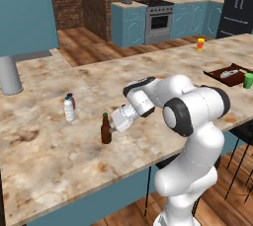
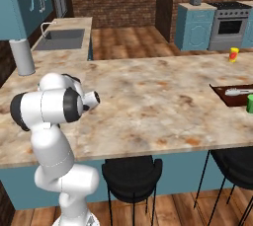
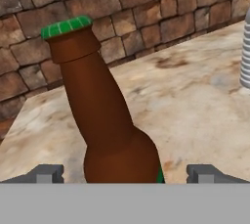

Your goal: Place the drinks on the dining counter in a tight cluster.

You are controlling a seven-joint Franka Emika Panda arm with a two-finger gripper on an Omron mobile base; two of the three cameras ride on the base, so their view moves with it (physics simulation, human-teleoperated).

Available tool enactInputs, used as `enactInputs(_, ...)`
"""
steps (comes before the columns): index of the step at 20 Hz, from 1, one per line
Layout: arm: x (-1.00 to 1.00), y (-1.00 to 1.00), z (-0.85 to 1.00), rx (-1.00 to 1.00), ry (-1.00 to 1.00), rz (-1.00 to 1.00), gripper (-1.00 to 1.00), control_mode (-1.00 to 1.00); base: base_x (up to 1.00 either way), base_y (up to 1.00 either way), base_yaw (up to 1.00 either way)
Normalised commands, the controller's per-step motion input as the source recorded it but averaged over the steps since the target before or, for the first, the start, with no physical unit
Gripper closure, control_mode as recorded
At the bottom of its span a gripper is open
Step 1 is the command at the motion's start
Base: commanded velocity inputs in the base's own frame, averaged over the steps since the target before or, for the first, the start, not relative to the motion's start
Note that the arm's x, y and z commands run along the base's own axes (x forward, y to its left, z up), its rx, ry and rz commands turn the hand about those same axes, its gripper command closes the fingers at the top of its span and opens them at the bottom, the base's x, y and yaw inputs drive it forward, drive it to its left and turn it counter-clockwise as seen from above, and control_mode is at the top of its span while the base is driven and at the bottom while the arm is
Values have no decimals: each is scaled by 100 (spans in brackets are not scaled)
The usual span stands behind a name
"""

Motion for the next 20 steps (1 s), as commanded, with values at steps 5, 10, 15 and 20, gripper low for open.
enactInputs(5,0,14,0,0,0,0,-100,-100,0,0,0)
enactInputs(10,0,7,0,0,0,0,-100,-100,0,0,0)
enactInputs(15,0,0,0,0,0,0,-100,-100,0,0,0)
enactInputs(20,-1,0,0,0,0,0,100,-100,0,0,0)
